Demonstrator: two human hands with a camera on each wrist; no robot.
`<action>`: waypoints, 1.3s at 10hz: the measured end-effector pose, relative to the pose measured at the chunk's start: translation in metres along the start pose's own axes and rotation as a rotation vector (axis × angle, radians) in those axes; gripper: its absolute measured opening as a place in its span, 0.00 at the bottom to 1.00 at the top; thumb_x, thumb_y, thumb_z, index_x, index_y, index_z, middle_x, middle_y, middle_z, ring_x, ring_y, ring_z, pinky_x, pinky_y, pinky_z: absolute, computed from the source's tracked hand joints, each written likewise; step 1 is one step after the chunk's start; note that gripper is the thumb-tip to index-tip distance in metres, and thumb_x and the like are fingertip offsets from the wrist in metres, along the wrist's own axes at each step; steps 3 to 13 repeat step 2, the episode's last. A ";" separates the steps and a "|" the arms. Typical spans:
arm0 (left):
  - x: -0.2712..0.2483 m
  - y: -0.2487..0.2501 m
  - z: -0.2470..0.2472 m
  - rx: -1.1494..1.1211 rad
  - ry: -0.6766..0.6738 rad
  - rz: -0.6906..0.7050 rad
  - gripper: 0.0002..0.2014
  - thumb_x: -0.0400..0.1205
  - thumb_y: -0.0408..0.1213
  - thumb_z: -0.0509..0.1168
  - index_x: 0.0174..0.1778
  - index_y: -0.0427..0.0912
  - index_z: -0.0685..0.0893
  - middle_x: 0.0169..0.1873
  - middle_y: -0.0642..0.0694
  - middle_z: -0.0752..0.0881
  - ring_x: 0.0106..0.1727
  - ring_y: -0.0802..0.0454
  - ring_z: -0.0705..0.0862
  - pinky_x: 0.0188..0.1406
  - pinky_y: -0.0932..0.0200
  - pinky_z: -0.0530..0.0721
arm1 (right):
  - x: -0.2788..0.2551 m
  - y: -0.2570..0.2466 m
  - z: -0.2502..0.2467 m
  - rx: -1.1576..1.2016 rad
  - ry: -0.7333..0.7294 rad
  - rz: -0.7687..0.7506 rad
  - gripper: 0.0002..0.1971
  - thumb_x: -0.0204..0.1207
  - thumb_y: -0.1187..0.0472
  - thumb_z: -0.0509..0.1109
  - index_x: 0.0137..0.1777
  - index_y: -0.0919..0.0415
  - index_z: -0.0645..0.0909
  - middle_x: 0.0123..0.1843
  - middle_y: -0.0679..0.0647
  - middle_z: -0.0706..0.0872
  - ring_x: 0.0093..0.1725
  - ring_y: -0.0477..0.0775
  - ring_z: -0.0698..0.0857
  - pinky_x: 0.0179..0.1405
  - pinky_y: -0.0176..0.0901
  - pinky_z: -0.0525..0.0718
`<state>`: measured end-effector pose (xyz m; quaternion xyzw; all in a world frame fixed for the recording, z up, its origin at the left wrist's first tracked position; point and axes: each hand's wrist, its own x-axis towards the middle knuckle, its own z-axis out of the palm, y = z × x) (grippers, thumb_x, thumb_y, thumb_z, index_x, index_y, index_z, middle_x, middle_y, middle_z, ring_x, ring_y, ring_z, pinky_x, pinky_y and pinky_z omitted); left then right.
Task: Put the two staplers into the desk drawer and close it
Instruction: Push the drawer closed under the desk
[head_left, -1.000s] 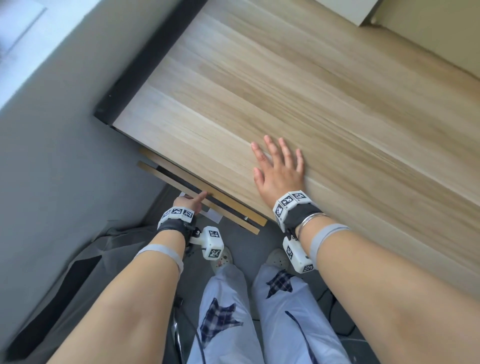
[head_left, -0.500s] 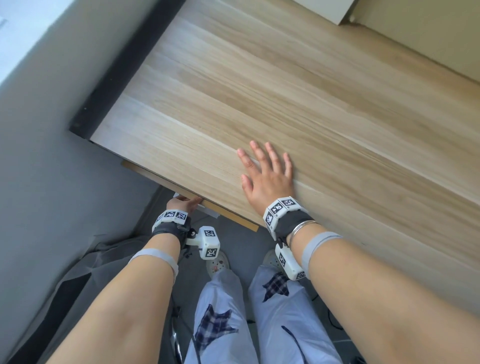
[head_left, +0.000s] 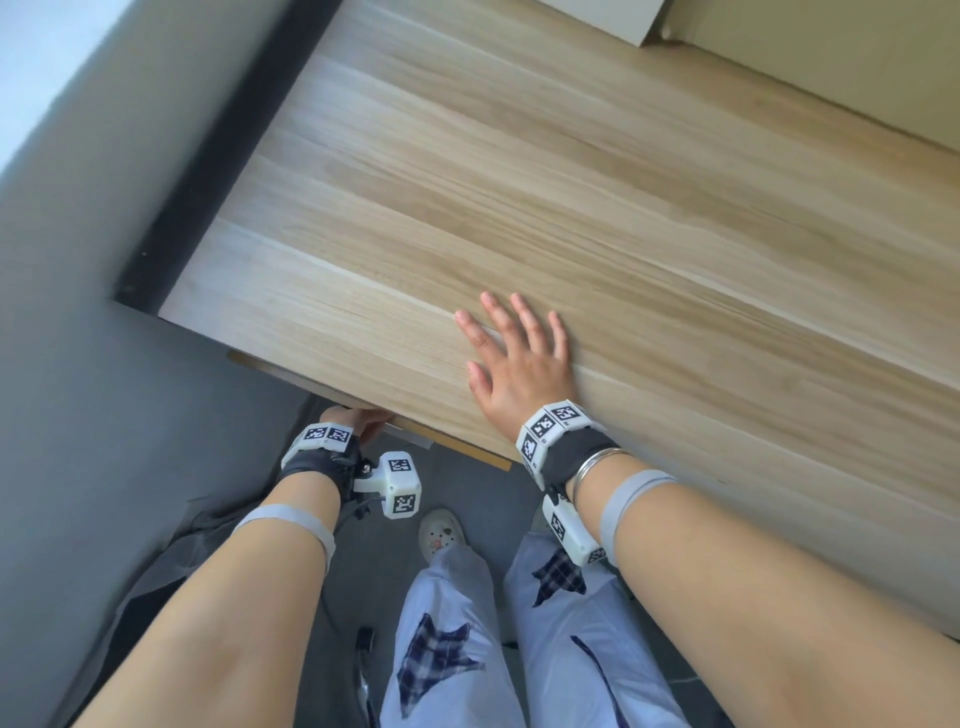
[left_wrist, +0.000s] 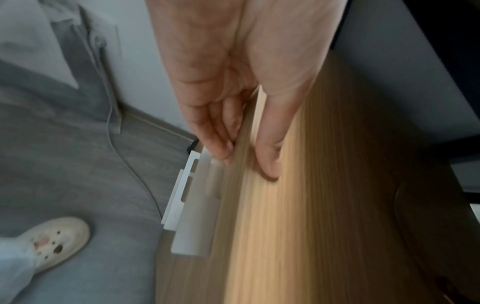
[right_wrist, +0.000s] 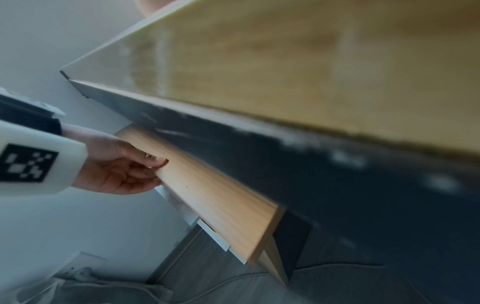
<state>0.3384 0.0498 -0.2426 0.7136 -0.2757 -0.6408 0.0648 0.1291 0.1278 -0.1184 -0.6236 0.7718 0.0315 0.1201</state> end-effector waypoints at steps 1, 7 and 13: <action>-0.014 0.011 -0.001 0.187 -0.055 -0.053 0.09 0.76 0.36 0.71 0.29 0.40 0.83 0.28 0.47 0.92 0.35 0.49 0.86 0.42 0.62 0.84 | -0.002 0.000 -0.004 0.004 -0.034 0.002 0.31 0.76 0.44 0.44 0.81 0.38 0.58 0.85 0.46 0.61 0.85 0.57 0.60 0.80 0.68 0.54; -0.030 0.018 -0.001 0.519 -0.041 -0.083 0.27 0.76 0.54 0.65 0.15 0.41 0.76 0.12 0.48 0.82 0.23 0.48 0.78 0.37 0.59 0.77 | -0.001 0.001 -0.007 0.023 -0.037 -0.006 0.30 0.77 0.45 0.43 0.82 0.37 0.54 0.87 0.45 0.56 0.86 0.56 0.55 0.81 0.67 0.50; -0.030 0.018 -0.001 0.519 -0.041 -0.083 0.27 0.76 0.54 0.65 0.15 0.41 0.76 0.12 0.48 0.82 0.23 0.48 0.78 0.37 0.59 0.77 | -0.001 0.001 -0.007 0.023 -0.037 -0.006 0.30 0.77 0.45 0.43 0.82 0.37 0.54 0.87 0.45 0.56 0.86 0.56 0.55 0.81 0.67 0.50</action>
